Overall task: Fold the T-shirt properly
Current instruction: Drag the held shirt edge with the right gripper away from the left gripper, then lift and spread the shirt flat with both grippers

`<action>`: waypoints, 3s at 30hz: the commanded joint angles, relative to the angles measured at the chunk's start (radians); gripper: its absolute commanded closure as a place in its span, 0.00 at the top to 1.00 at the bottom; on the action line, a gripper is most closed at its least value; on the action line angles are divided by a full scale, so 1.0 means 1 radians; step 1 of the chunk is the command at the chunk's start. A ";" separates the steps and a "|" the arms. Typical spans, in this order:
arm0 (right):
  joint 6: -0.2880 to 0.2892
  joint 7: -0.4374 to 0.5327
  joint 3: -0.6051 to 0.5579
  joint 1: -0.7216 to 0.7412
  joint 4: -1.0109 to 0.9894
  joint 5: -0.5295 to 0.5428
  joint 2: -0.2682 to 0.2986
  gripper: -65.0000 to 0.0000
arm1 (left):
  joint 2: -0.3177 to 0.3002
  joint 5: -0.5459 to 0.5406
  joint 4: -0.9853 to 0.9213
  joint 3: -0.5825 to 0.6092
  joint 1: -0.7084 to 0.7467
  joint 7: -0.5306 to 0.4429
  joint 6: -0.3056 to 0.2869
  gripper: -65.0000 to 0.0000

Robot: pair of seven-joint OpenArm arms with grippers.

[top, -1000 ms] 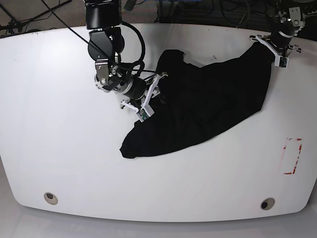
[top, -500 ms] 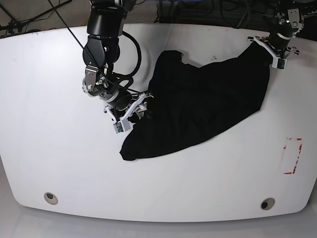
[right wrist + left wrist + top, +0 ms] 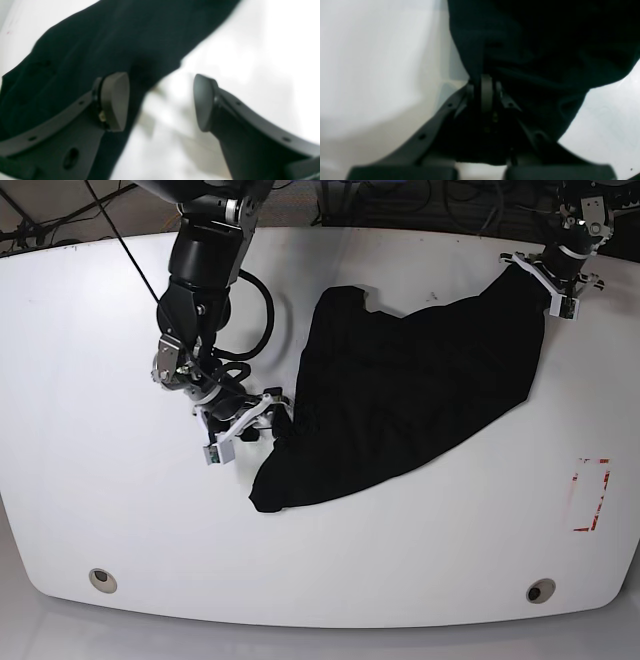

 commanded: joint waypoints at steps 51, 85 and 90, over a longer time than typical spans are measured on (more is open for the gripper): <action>0.012 -0.061 0.009 0.116 -0.037 0.018 -0.027 0.00 | -0.017 -0.003 -0.036 -0.005 -0.030 -0.009 -0.001 0.00; 0.080 -0.387 0.007 0.162 0.477 0.024 0.102 0.00 | 0.002 0.245 -0.036 -0.077 -0.448 -0.009 0.004 0.00; 0.080 -0.403 -0.022 0.259 0.466 0.024 0.163 0.00 | -0.006 0.287 0.000 -0.077 -0.557 0.060 0.001 0.00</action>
